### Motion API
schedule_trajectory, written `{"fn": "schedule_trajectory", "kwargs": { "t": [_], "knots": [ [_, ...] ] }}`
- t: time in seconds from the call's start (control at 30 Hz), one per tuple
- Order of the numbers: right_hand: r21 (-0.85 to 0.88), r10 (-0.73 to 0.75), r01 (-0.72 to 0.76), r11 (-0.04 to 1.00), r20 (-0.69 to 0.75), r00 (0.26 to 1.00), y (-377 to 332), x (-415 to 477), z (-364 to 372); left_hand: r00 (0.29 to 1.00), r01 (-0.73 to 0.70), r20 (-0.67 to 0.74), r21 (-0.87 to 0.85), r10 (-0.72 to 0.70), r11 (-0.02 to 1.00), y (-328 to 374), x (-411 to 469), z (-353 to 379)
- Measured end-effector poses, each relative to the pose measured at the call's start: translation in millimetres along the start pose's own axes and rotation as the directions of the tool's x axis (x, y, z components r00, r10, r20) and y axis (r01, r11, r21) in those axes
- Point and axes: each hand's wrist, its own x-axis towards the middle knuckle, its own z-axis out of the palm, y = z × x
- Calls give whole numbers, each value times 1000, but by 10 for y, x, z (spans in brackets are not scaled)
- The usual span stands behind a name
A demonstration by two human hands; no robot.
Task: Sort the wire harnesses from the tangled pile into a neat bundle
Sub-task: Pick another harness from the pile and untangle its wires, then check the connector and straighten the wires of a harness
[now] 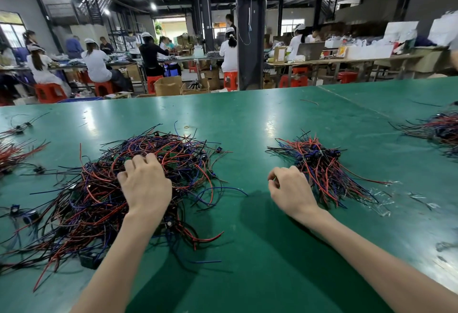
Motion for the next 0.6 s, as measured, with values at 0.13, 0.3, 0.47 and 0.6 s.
{"fn": "schedule_trajectory", "kwargs": {
  "t": [0.13,0.3,0.47,0.6],
  "knots": [
    [24,2,-2,1000,9,1000,-16,-24,31,999,22,35,17,-23,1000,-100,77,66],
    [46,-8,6,999,27,1000,-68,-56,31,994,29,-98,-133,-42,991,-170,125,95],
    [96,2,-1,995,-6,1000,-101,-68,-3,948,-86,-316,-326,-22,941,-210,169,12],
    [129,-1,4,992,-27,1000,-114,-75,-12,891,-205,-453,-378,13,903,-199,190,-62]
  ]
}}
